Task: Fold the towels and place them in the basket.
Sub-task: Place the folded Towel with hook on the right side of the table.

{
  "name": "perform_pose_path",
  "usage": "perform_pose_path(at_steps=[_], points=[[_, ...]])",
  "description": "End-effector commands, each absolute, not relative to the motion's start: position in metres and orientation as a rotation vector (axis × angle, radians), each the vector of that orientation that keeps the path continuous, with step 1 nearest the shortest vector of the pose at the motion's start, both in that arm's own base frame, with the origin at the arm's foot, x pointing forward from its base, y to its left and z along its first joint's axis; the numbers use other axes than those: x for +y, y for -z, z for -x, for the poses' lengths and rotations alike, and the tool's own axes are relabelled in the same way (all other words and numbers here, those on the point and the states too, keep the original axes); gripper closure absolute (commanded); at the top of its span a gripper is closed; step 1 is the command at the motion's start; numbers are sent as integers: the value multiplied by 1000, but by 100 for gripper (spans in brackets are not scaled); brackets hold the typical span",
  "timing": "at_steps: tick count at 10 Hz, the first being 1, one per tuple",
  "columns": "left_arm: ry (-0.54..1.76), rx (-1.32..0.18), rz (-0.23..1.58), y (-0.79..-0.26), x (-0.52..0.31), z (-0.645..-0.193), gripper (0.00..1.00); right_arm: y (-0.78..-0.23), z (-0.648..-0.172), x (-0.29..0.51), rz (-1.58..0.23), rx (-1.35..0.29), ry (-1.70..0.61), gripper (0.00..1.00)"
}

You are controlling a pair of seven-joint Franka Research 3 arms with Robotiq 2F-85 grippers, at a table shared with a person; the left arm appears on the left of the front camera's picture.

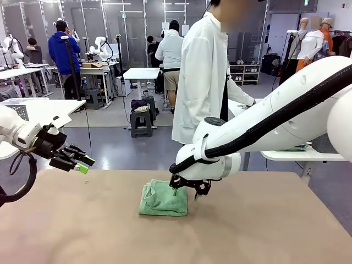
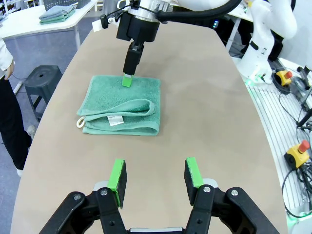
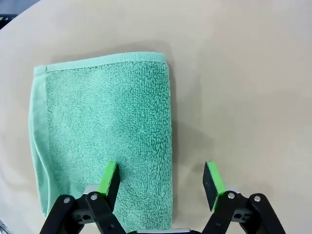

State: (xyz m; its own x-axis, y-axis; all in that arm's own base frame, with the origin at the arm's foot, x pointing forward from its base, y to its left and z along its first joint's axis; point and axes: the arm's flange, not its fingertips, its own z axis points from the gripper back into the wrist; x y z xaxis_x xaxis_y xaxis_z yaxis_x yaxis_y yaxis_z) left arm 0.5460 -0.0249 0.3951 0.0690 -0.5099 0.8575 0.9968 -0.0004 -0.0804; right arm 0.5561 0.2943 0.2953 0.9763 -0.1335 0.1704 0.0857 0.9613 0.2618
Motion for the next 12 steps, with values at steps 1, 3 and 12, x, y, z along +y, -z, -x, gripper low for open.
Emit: perform_pose_path(at_steps=[1,3,12], points=[[1376,-748,854,-397,-25,-545,38,-291,-561,305,-256,-229,128,31],[1376,-748,854,-397,-25,-545,38,-289,-562,307,-265,-239,132,23],[1376,-748,854,-397,-25,-545,38,-287,-564,310,-264,-193,129,54]])
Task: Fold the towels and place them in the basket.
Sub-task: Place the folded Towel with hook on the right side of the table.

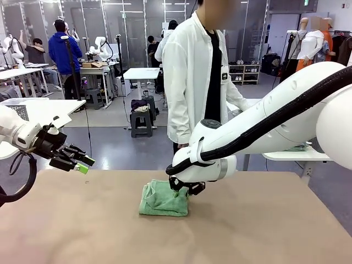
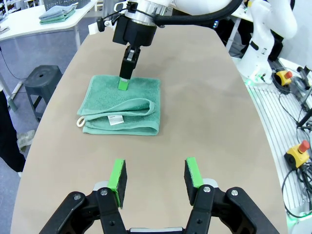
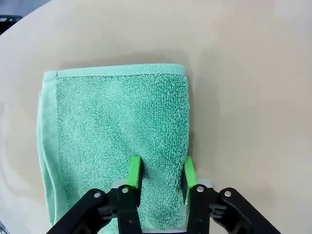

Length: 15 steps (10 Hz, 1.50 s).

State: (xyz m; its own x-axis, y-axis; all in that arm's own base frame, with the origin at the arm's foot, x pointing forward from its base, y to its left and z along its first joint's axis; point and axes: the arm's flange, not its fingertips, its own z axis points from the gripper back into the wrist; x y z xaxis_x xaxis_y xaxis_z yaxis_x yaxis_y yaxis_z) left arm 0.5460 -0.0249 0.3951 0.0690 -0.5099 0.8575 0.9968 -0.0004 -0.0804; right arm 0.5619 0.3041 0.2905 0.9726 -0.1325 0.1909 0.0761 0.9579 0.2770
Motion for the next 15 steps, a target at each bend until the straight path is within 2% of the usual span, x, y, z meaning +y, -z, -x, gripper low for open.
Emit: perform_pose_path(at_steps=[1,2,3,4,5,11,12,13,15], points=[[1376,-748,854,-397,-25,-545,38,-288,-564,310,-261,-187,129,91],[1376,-748,854,-397,-25,-545,38,-289,-563,310,-253,-186,127,74],[1376,-748,854,-397,-25,-545,38,-291,-561,310,-244,-180,121,100],[1376,-748,854,-397,-25,-545,38,-293,-561,309,-237,-175,115,84],[1376,-748,854,-397,-25,-545,38,-294,-561,308,-231,-171,113,100],[1376,-748,854,-397,-25,-545,38,-294,-562,306,-262,-190,99,100],[1376,-748,854,-397,-25,-545,38,-296,-563,306,-255,-184,91,91],[1376,-748,854,-397,-25,-545,38,-298,-569,292,-180,-211,122,92],[1376,-748,854,-397,-25,-545,38,-310,-572,235,-144,-225,122,92]])
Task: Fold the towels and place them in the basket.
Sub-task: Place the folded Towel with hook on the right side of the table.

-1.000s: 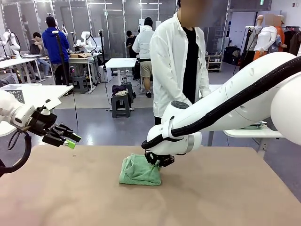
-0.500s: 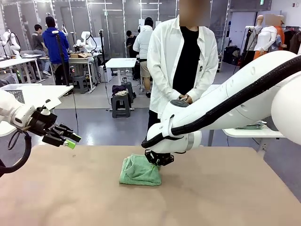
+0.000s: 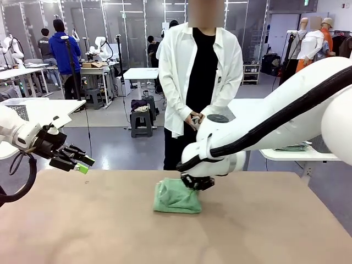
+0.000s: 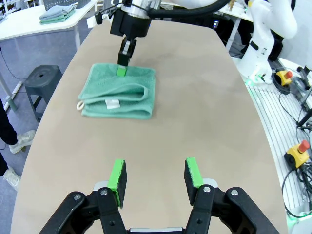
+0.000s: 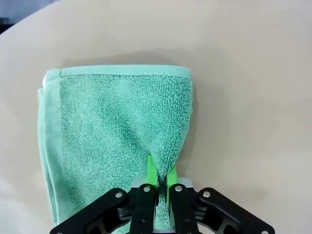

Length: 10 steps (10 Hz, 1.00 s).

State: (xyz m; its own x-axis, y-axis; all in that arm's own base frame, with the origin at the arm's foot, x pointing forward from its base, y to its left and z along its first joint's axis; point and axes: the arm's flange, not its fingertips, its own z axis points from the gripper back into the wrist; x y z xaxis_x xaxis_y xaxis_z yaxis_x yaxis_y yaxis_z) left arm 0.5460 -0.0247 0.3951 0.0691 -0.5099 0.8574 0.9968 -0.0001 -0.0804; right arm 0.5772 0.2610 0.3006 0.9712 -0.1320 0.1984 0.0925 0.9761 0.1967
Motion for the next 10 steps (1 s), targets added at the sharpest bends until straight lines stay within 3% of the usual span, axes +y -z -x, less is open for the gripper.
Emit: perform_pose_path(at_steps=[1,5,10], points=[[1376,-748,854,-397,-25,-545,38,-316,-573,197,-146,-228,99,92],[1376,-748,854,-397,-25,-545,38,-328,-579,28,-81,-196,5,92],[1376,-748,854,-397,-25,-545,38,-333,-615,-87,-23,-193,85,92]])
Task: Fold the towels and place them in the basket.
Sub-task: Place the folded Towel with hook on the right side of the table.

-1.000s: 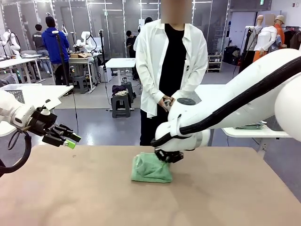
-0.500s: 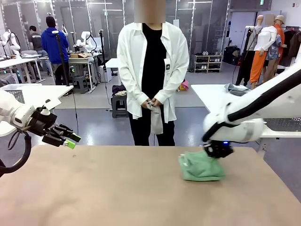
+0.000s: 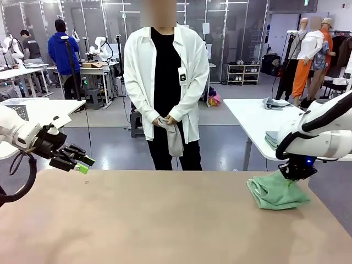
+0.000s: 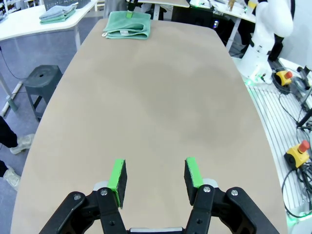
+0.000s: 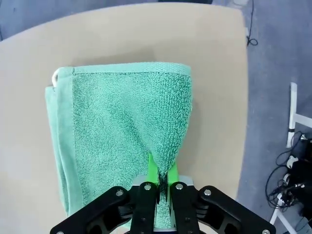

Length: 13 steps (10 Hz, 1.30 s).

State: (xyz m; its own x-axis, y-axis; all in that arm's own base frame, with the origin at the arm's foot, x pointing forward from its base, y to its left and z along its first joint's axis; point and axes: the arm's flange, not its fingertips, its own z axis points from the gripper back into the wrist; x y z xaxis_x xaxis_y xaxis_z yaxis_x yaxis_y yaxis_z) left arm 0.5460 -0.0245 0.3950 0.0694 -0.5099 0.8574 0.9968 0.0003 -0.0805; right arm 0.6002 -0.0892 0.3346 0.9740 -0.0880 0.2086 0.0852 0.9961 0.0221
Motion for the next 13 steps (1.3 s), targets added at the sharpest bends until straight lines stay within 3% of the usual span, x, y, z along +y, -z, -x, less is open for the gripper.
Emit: perform_pose_path(at_steps=[1,2,3,4,5,6,7,8,9,11,13], points=[[1376,-748,854,-397,-25,-545,38,-332,-619,-94,-19,-190,89,92],[1376,-748,854,-397,-25,-545,38,-329,-622,-98,-18,-205,95,88],[1376,-748,854,-397,-25,-545,38,-329,-622,-99,-15,-223,96,72],[1376,-748,854,-397,-25,-545,38,-330,-620,-98,-9,-230,94,68],[1376,-748,854,-397,-25,-545,38,-332,-619,-100,-3,-234,101,52],[1376,-748,854,-397,-25,-545,38,-334,-617,-101,7,-242,109,49],[1376,-748,854,-397,-25,-545,38,-338,-615,-102,19,-258,112,32],[1376,-748,854,-397,-25,-545,38,-344,-610,-101,24,-270,118,29],[1376,-748,854,-397,-25,-545,38,-356,-603,-97,38,-272,146,12],[1376,-748,854,-397,-25,-545,38,-411,-562,-74,-1,-335,146,0],[1376,-748,854,-397,-25,-545,38,-480,-509,-48,-73,-342,137,0]])
